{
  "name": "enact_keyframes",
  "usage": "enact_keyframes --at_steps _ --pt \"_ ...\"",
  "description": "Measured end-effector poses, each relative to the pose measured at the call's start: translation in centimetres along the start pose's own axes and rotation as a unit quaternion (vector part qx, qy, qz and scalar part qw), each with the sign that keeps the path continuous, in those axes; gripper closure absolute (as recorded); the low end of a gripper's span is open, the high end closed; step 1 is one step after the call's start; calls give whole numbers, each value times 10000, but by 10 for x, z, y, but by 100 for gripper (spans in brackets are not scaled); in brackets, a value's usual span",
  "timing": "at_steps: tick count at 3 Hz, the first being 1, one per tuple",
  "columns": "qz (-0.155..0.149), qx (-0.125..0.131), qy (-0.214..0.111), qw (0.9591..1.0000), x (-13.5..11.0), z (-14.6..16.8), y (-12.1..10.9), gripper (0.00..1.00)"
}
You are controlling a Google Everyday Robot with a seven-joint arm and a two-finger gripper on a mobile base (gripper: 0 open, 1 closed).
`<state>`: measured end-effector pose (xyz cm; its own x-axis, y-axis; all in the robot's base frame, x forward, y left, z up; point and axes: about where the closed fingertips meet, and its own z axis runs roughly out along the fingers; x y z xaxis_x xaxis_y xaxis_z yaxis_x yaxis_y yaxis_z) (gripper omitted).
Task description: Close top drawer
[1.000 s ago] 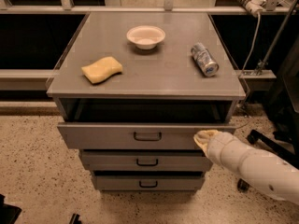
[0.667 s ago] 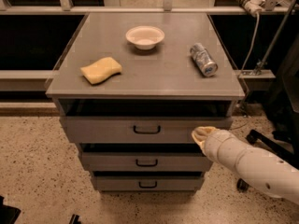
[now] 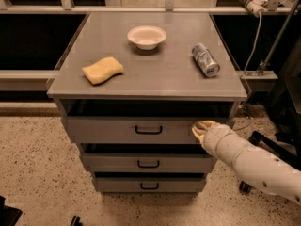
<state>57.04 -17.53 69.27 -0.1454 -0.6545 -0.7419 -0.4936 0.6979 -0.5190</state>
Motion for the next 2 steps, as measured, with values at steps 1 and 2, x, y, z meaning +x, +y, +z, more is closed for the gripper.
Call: enact_keyframes --at_steps 1,2 --pt "626 416 251 9969 10 -52 -60 82" --pt "700 138 349 9968 13 -61 -49 58"
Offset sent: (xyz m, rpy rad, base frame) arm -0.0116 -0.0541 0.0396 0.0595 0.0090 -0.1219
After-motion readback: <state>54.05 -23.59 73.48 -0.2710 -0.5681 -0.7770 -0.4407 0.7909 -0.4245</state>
